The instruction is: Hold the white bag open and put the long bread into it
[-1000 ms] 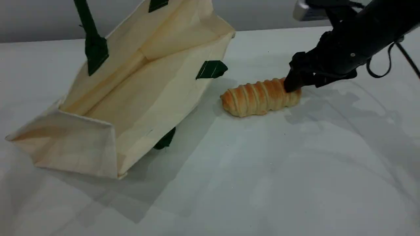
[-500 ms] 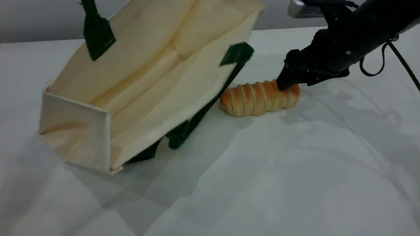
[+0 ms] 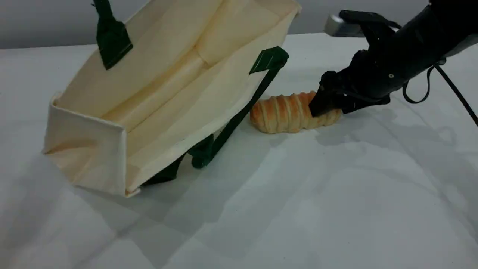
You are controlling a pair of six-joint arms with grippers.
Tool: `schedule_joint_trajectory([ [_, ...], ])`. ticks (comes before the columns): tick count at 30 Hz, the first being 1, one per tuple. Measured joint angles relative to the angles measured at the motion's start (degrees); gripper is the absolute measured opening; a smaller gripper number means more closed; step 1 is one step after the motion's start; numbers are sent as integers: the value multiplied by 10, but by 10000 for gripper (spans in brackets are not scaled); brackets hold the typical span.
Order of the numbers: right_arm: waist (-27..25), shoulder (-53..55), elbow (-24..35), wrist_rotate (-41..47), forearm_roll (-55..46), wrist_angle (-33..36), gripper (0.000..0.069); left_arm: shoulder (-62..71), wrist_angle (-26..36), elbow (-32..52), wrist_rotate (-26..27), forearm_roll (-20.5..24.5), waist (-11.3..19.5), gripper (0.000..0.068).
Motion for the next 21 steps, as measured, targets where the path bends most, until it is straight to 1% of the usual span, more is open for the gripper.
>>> schedule_joint_trajectory([
  [1, 0, 0, 0, -4, 1, 1, 503, 0, 0, 0, 0, 0, 0, 86],
  [3, 1, 0, 0, -15, 2, 1, 440, 0, 0, 0, 0, 0, 0, 86],
  [5, 1, 0, 0, -24, 9, 2, 350, 0, 0, 0, 0, 0, 0, 86],
  [7, 1, 0, 0, -29, 17, 2, 225, 0, 0, 0, 0, 0, 0, 86],
  [9, 1, -1, 1, -32, 22, 1, 120, 0, 0, 0, 3, 0, 0, 86],
  [10, 1, -3, 1, -32, 26, -4, 97, 0, 0, 0, 9, 0, 0, 86],
  [13, -12, -22, 3, -32, 27, -32, 97, 0, 1, 0, 14, -1, 0, 86],
  [15, -27, -41, 6, -21, 13, -30, 97, 0, 1, 0, 14, -1, 0, 86],
  [18, -59, -80, 19, 21, -25, -20, 97, 0, 1, 0, 14, -1, 0, 86],
  [21, -104, -122, 39, 73, -68, -16, 96, 0, 1, 0, 14, 0, 0, 86],
])
